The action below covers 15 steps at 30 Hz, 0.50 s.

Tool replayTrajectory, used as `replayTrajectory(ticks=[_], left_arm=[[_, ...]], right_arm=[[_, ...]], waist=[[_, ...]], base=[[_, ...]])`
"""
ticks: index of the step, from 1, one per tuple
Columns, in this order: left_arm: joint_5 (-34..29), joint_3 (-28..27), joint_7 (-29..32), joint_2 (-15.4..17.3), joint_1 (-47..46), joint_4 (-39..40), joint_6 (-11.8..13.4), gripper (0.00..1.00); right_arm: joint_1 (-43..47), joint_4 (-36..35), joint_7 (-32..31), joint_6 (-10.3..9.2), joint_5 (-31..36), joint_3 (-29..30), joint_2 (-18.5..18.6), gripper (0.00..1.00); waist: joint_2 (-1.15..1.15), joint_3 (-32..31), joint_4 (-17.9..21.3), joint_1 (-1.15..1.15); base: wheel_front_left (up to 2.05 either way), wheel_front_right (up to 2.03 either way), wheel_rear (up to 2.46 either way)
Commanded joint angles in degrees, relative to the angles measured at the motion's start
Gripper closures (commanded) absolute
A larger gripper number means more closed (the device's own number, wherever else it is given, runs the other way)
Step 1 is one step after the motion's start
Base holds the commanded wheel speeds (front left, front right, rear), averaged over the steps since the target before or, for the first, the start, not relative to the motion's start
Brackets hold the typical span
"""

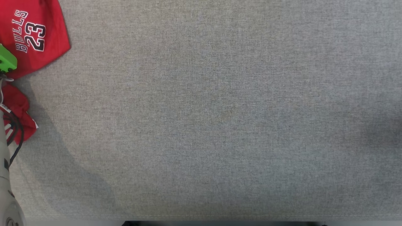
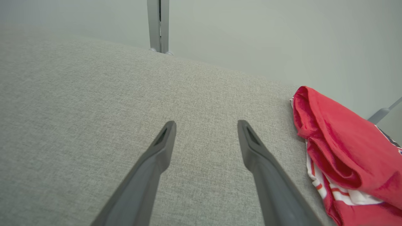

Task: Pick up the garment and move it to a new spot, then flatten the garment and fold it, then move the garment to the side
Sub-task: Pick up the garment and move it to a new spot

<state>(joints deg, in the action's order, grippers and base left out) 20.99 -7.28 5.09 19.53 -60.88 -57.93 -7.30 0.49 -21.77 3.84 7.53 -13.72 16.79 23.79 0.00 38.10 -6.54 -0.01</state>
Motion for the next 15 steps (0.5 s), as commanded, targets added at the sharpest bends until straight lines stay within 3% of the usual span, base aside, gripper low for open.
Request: replayTrajectory(ticks=[1, 15], left_arm=[[0.0, 0.3, -0.4, 0.6, -0.2, -0.8, -0.1, 1.00], [-2.4, 6.0, -9.5, 4.0, -4.2, 4.0, -0.2, 1.00]], right_arm=[[-0.8, 0.4, 0.4, -0.10, 0.1, -0.3, -0.4, 0.00], [-3.0, 7.7, 3.9, -0.10, -0.2, -5.5, -4.1, 0.00]], waist=[[0.00, -0.8, 0.3, 0.01], [0.00, -9.7, 1.8, 0.01]], base=[[0.00, 0.00, 0.00], [0.00, 0.00, 0.00]])
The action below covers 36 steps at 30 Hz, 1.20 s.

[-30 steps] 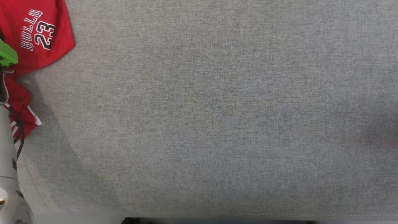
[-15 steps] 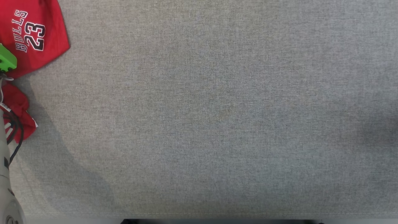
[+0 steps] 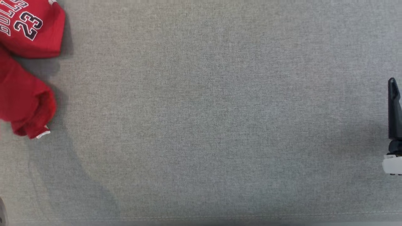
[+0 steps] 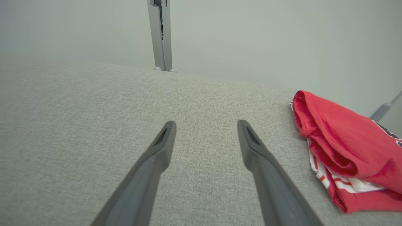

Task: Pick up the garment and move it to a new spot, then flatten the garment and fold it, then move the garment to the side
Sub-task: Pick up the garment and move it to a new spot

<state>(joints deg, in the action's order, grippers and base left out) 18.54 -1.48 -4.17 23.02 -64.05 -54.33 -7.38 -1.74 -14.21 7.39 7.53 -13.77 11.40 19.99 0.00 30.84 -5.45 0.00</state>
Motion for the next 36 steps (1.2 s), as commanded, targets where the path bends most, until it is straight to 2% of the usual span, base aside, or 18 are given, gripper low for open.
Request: replayTrajectory(ticks=[1, 7, 12, 19, 22, 30, 36], left_arm=[[-0.2, 0.7, -0.5, 0.7, -1.3, 1.2, -0.1, 1.00], [-1.2, 4.5, 0.2, 0.7, -2.9, 8.3, -0.1, 1.00], [-1.4, 8.2, 3.3, 0.0, -4.3, 16.5, -0.1, 1.00], [-0.3, 13.5, 8.8, -2.7, -7.2, 27.7, -0.1, 1.00], [0.3, 16.2, 10.7, -5.0, -8.5, 31.5, -0.1, 1.00], [3.1, 23.8, 12.6, -11.0, -9.5, 35.0, -0.1, 1.00], [4.6, 27.1, 10.3, -14.0, -2.3, 34.0, 0.1, 1.00]], right_arm=[[-0.8, 0.8, 0.6, -0.10, -0.1, -0.5, -0.6, 0.00], [-1.2, 5.2, 3.0, -0.10, -0.3, -2.5, -2.9, 0.00], [-1.5, 8.3, 4.6, -0.10, -0.3, -3.9, -5.0, 0.00], [-2.4, 12.3, 6.5, -0.10, -0.7, -5.8, -7.5, 0.00], [-2.9, 14.0, 7.0, -0.10, -0.8, -6.1, -8.3, 0.00], [-3.8, 16.6, 7.8, -0.10, -1.3, -7.4, -10.1, 0.00], [-4.2, 16.9, 7.8, -0.10, -1.3, -7.6, -10.9, 0.00]], waist=[[0.00, -3.2, 0.9, 0.00], [0.00, -7.8, 3.4, 0.00], [0.00, -10.6, 6.5, 0.00], [0.00, -12.9, 12.6, 0.00], [0.00, -13.4, 15.2, 0.00], [0.00, -13.4, 20.2, 0.00], [0.00, -13.6, 21.1, 0.00]], base=[[0.00, 0.00, 0.00], [0.00, 0.00, 0.00], [0.00, 0.00, 0.00], [0.00, 0.00, 0.00], [0.00, 0.00, 0.00], [0.00, 0.00, 0.00], [0.00, 0.00, 0.00]])
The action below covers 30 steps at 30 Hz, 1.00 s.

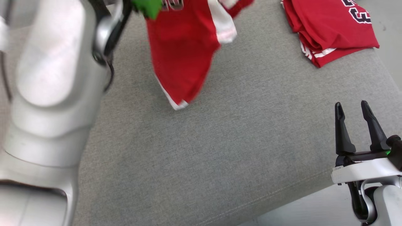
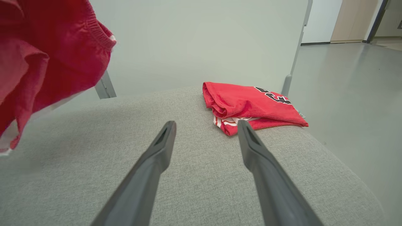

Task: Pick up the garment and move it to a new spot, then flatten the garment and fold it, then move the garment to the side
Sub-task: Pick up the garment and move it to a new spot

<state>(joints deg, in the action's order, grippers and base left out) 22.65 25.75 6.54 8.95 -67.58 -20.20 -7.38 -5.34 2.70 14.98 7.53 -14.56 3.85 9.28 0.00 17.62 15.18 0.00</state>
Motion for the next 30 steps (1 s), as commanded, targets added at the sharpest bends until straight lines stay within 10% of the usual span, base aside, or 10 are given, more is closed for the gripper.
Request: replayTrajectory(ticks=[1, 11, 13, 14, 15, 30], left_arm=[[0.8, 0.2, -0.8, -0.3, 2.8, -0.4, 0.3, 1.00], [2.6, 5.4, -8.0, -3.6, 24.4, -6.5, 2.3, 1.00], [2.3, 6.7, -9.3, -3.9, 26.8, -7.3, 2.4, 0.62], [2.3, 7.3, -9.9, -4.1, 27.8, -7.6, 2.3, 0.18], [2.4, 7.8, -10.3, -4.3, 28.5, -8.0, 2.2, 0.00], [2.7, 3.4, -20.5, -0.8, 33.0, -4.8, 5.9, 0.00]], right_arm=[[-0.6, 0.0, 0.2, -0.10, -0.4, 0.0, -0.3, 0.00], [-0.2, 0.2, 0.3, -0.10, -0.1, -0.7, -0.2, 0.00], [0.2, 0.5, 0.3, -0.10, -0.2, -0.8, -0.1, 0.00], [0.5, 0.6, 0.3, -0.10, -0.2, -0.9, -0.2, 0.00], [0.7, 0.8, 0.3, -0.10, -0.1, -1.0, -0.2, 0.00], [3.7, 1.6, 0.3, -0.10, 0.7, -1.1, -0.5, 0.00]], waist=[[0.00, -0.5, 0.4, 0.00], [0.00, -2.1, -1.5, 0.00], [0.00, -2.6, -2.1, 0.00], [0.00, -2.9, -2.3, 0.00], [0.00, -3.3, -2.6, 0.00], [0.00, -10.3, -7.1, 0.00]], base=[[0.00, 0.00, 0.00], [0.00, 0.00, 0.00], [0.00, 0.00, 0.00], [0.00, 0.00, 0.00], [0.00, 0.00, 0.00], [0.00, 0.00, 0.00]])
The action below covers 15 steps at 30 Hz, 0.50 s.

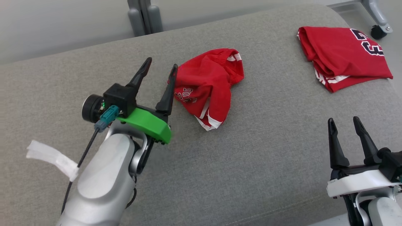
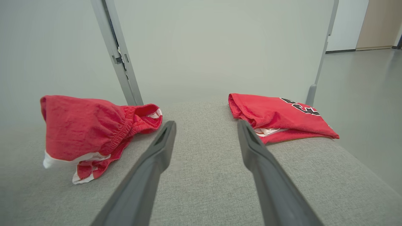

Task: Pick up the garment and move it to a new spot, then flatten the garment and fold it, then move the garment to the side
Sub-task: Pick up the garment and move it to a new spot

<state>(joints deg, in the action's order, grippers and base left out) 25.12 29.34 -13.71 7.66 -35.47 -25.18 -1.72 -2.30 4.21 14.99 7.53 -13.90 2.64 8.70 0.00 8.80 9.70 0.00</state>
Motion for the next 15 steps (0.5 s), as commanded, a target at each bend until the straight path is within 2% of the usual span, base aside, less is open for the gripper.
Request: replayTrajectory(ticks=[1, 10, 15], left_arm=[[0.2, -0.7, -0.5, 1.0, 1.6, 0.5, 0.5, 0.00], [0.8, -6.4, -1.5, 5.3, 9.1, 5.2, 3.8, 0.00], [0.3, -10.3, -1.4, 6.1, 14.0, 9.5, 5.5, 0.00]], right_arm=[[0.8, 0.0, 0.2, -0.10, 0.0, 0.2, 0.2, 0.00], [2.1, -0.3, 0.3, -0.10, 0.5, 0.8, 0.4, 0.00], [2.4, -0.2, 0.3, -0.10, 0.5, 1.1, 0.7, 0.00]], waist=[[0.00, -1.8, -2.0, 0.00], [0.00, -3.7, -7.2, 0.00], [0.00, -4.4, -10.0, 0.00]], base=[[0.00, 0.00, 0.00], [0.00, 0.00, 0.00], [0.00, 0.00, 0.00]])
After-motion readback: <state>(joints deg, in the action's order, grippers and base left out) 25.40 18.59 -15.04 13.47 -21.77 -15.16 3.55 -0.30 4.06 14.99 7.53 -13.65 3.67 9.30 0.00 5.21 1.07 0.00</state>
